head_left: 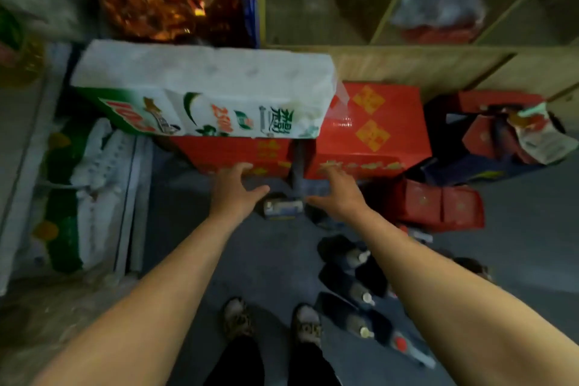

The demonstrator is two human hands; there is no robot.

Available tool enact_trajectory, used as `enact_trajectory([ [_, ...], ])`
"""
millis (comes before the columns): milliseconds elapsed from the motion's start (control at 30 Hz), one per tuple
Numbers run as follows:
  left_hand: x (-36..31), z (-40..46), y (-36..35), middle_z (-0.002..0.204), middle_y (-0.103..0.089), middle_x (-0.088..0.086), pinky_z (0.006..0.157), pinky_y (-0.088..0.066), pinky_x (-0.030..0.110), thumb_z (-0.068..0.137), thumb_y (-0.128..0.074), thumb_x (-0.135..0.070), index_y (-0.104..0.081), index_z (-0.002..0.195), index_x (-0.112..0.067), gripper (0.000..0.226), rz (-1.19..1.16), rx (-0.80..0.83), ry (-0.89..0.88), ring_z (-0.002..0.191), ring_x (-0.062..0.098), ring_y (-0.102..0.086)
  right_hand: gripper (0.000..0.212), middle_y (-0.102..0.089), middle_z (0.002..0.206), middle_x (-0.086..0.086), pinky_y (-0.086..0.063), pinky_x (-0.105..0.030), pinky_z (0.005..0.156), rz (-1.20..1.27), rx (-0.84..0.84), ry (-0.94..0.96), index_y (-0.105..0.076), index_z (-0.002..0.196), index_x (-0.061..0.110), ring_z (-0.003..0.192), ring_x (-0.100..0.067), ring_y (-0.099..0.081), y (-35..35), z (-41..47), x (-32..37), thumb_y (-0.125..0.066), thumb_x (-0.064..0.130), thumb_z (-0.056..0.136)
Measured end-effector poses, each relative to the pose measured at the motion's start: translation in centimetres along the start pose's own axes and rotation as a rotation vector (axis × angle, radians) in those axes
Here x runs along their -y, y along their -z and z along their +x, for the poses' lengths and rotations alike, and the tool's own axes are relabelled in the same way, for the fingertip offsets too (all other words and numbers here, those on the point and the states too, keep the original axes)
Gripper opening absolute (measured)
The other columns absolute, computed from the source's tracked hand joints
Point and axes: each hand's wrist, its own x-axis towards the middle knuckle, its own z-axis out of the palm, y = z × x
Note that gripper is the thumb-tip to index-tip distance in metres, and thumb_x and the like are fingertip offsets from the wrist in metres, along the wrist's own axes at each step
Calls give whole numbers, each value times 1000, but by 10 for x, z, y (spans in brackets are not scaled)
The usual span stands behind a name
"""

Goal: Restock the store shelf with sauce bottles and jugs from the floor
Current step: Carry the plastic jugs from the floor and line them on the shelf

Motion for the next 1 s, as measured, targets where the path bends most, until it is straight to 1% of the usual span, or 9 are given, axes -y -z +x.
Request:
enact_trajectory([
  [100,37,18,-50,140,-50,4,91,-39,28,85,-77,-39,-53,137,-22,60,-28,52,36,127,26,-49,73,-57,137,-11,-43,-38,96,39,7,-19,-51,140,15,128,-32,-51,-47,22,-42,-83,40,80],
  [200,83,42,-101,140,-53,4,93,-42,30,84,-77,-38,-53,137,-22,60,-68,86,61,128,26,-51,74,-55,140,-13,-42,-39,101,68,12,-61,-45,146,15,131,-31,-49,-101,46,-81,-80,38,84],
  [367,159,94,-181,139,-55,8,88,-40,27,83,-79,-33,-52,139,-17,65,-113,109,92,127,27,-52,81,-62,128,-15,-46,-38,92,152,15,-95,-41,148,11,118,-33,-59,-198,97,-144,-83,30,82],
  [500,217,146,-245,153,-43,9,105,-39,38,83,-79,-32,-38,151,-17,81,-167,158,123,138,29,-43,102,-51,147,-16,-41,-46,111,164,32,-78,-31,155,12,135,-35,-48,-275,154,-190,-89,31,74],
  [567,243,172,-273,156,-38,8,111,-35,42,83,-79,-28,-31,154,-19,86,-204,202,110,141,28,-38,109,-45,153,-13,-40,-49,114,187,43,-44,-25,158,14,140,-34,-44,-308,184,-211,-91,30,72],
  [633,266,198,-299,152,-44,6,112,-37,43,81,-81,-23,-36,150,-21,83,-217,232,56,139,26,-42,109,-43,154,-9,-40,-41,115,240,52,-25,-23,159,17,141,-29,-43,-335,207,-228,-90,24,74],
  [733,292,230,-326,143,-51,0,101,-41,32,78,-82,-17,-43,145,-21,78,-222,242,-36,134,21,-46,98,-47,144,2,-39,-28,109,354,39,4,-30,154,17,139,-22,-44,-367,235,-256,-87,6,75],
  [833,312,245,-338,146,-50,-1,94,-40,27,77,-83,-16,-40,148,-22,83,-266,220,-91,135,19,-45,94,-48,146,-1,-40,-36,114,397,30,19,-32,153,16,136,-18,-45,-388,249,-272,-85,4,77],
  [1000,325,247,-346,152,-42,-5,94,-36,14,82,-79,-13,-28,155,-23,90,-290,250,-127,139,15,-39,81,-50,146,-6,-42,-40,113,461,8,-30,-37,147,14,137,-26,-47,-403,253,-278,-83,7,80],
])
